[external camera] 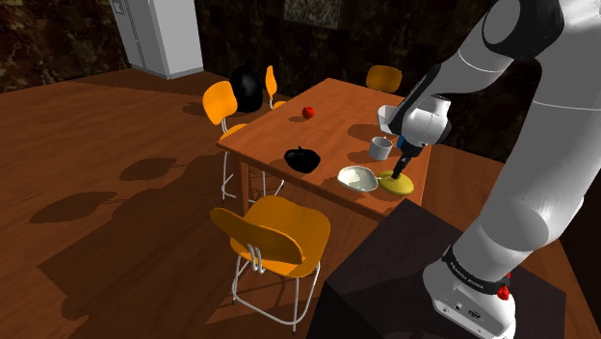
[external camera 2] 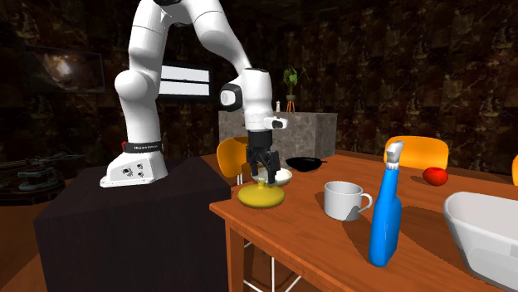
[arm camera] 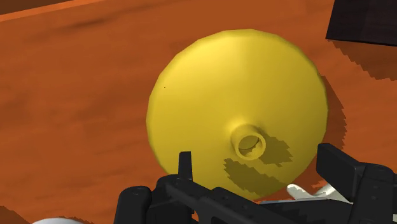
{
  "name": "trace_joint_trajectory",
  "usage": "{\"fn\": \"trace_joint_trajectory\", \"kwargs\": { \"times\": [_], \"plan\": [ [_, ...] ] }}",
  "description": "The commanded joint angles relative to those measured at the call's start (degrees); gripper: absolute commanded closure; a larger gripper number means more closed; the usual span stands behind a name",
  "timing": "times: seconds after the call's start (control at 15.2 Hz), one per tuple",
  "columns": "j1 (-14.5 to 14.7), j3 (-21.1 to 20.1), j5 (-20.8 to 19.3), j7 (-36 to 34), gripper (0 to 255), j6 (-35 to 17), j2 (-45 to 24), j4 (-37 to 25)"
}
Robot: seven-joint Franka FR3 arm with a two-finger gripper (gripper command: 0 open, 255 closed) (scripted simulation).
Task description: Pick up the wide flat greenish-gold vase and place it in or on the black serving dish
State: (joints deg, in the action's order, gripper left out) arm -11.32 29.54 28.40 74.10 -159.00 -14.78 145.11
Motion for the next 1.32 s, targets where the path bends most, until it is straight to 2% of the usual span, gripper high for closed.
{"fn": "trace_joint_trajectory", "kwargs": {
  "times": [0.0, 0.13, 0.2, 0.79, 1.25],
  "plan": [
    [-0.1, -0.1, 0.1, 0.1, 0, -0.1, -0.1, 0.0],
    [-0.1, -0.1, 0.1, 0.1, 0, -0.1, -0.1, 0.0],
    [-0.1, -0.1, 0.2, 0.1, 255, -0.1, -0.1, 0.0],
    [-0.1, -0.1, 0.1, 0.1, 255, -0.1, -0.1, 0.0],
    [4.0, 6.0, -10.6, -7.9, 255, 4.0, 6.7, 1.1]
  ]
}}
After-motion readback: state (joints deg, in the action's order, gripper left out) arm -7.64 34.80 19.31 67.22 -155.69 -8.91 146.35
